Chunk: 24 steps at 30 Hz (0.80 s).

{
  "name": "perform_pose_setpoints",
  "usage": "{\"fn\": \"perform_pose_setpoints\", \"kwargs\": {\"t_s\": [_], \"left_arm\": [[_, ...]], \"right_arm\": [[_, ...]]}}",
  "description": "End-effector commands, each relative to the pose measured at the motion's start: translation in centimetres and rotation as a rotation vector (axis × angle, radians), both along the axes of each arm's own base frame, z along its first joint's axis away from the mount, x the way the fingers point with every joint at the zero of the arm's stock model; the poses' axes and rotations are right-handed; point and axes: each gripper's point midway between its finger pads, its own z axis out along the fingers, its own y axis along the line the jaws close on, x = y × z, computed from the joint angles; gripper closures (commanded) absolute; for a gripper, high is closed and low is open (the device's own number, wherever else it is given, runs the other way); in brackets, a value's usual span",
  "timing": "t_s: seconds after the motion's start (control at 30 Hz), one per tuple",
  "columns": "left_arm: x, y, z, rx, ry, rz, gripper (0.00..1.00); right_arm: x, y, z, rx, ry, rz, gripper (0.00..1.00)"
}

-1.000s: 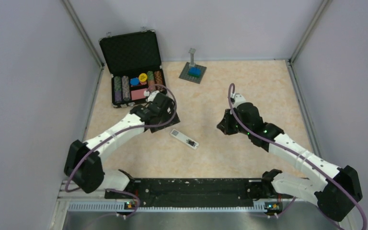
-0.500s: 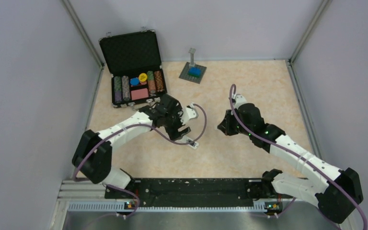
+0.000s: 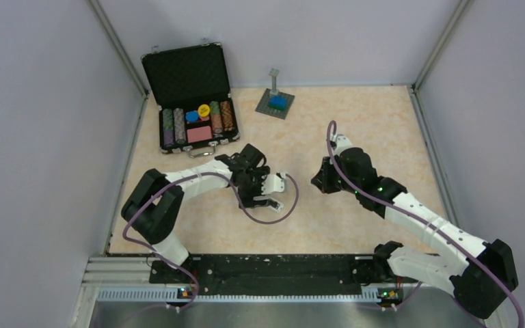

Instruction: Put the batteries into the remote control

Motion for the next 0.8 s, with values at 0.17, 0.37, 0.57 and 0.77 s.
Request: {"fn": "perform_pose_setpoints", "kwargs": {"t_s": [0.17, 0.37, 0.57, 0.77], "left_arm": [[3.1, -1.1, -0.3, 0.016, -0.104, -0.053, 0.11], [2.5, -0.6, -1.0, 0.061, -0.047, -0.068, 0.3], [0.4, 0.0, -0.8, 0.045, 0.017, -0.041, 0.54], [-1.2, -0.5, -0.2, -0.03, 0.039, -0.001, 0.77]], "right_arm": [[0.5, -0.3, 0.1, -0.003, -0.025, -0.001, 1.0], [0.5, 0.0, -0.2, 0.004, -0.002, 0.018, 1.0], [-0.2, 0.1, -1.2, 0.112, 0.124, 0.064, 0.99], [-1.8, 1.7, -1.7, 0.276, 0.203, 0.188, 0.98]]}}
